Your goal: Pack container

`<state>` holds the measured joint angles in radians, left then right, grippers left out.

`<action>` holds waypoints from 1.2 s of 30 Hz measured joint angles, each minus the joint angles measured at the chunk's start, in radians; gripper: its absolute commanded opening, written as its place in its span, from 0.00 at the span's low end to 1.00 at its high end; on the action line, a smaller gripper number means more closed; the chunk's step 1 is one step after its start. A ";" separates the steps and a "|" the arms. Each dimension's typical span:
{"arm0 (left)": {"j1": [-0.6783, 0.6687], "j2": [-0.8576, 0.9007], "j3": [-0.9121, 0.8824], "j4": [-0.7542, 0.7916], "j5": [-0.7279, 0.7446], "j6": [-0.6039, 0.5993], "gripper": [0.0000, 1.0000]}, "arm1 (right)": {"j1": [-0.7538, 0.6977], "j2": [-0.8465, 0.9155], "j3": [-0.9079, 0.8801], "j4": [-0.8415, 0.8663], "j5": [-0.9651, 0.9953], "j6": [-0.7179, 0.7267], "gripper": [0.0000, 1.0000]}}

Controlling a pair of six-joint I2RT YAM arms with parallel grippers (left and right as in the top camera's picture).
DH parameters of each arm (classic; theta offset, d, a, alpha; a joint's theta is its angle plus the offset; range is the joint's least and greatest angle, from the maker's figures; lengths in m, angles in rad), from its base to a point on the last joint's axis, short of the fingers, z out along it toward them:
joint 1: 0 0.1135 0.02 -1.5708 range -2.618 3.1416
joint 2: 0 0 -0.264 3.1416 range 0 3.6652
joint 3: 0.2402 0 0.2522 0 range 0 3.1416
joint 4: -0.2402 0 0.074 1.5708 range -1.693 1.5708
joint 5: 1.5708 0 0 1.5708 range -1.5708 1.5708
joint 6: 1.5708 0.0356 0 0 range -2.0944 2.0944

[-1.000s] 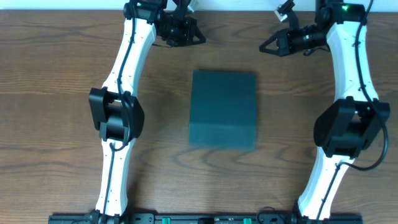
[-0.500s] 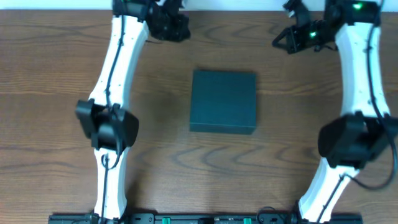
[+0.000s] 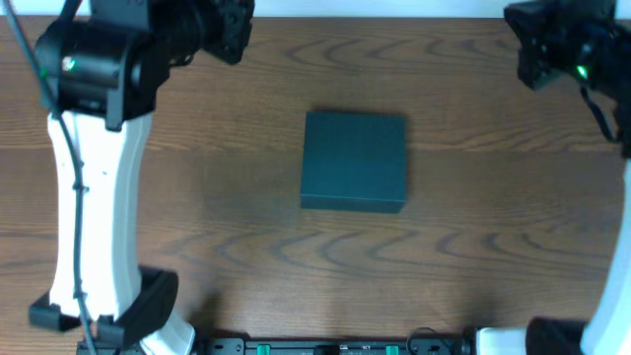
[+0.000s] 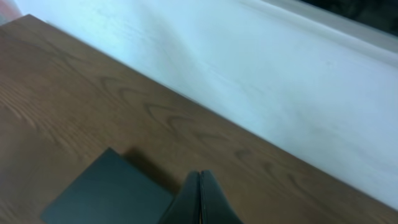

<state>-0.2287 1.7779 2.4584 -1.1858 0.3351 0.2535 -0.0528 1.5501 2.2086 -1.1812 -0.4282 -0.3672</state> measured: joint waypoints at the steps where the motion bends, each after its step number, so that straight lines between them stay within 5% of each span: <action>1: 0.003 -0.030 -0.042 0.014 -0.003 0.006 0.06 | 0.000 -0.032 -0.023 0.002 0.008 0.001 0.01; 11: 0.010 -0.636 -0.836 0.500 -0.092 -0.006 0.06 | 0.000 -0.617 -0.652 0.179 0.175 0.010 0.02; 14: 0.010 -0.736 -0.932 0.494 -0.102 -0.053 0.06 | 0.000 -0.775 -0.796 0.193 0.200 0.045 0.03; 15: 0.010 -0.754 -0.948 0.479 -0.103 -0.078 0.06 | 0.000 -0.817 -0.826 0.198 0.205 0.058 0.18; 16: 0.010 -0.761 -0.961 0.463 -0.104 -0.120 0.20 | 0.000 -0.872 -0.863 0.202 0.210 0.074 0.52; 17: 0.010 -0.758 -0.966 0.458 -0.105 -0.141 0.54 | 0.000 -0.893 -0.874 0.202 0.215 0.084 0.99; 18: 0.010 -0.752 -0.970 0.454 -0.106 -0.181 0.95 | 0.000 -0.912 -0.883 0.205 0.218 0.092 0.99; 25: 0.010 -0.706 -0.980 0.406 -0.102 -0.443 0.95 | 0.000 -0.937 -0.895 0.158 0.226 0.114 0.99; 36: 0.010 -0.708 -0.981 0.217 -0.099 -0.520 0.95 | 0.019 -0.937 -0.899 -0.089 0.229 0.122 0.99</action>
<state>-0.2188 1.0702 1.4776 -0.9691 0.2363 -0.2661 -0.0341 0.6132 1.3094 -1.2705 -0.1997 -0.2455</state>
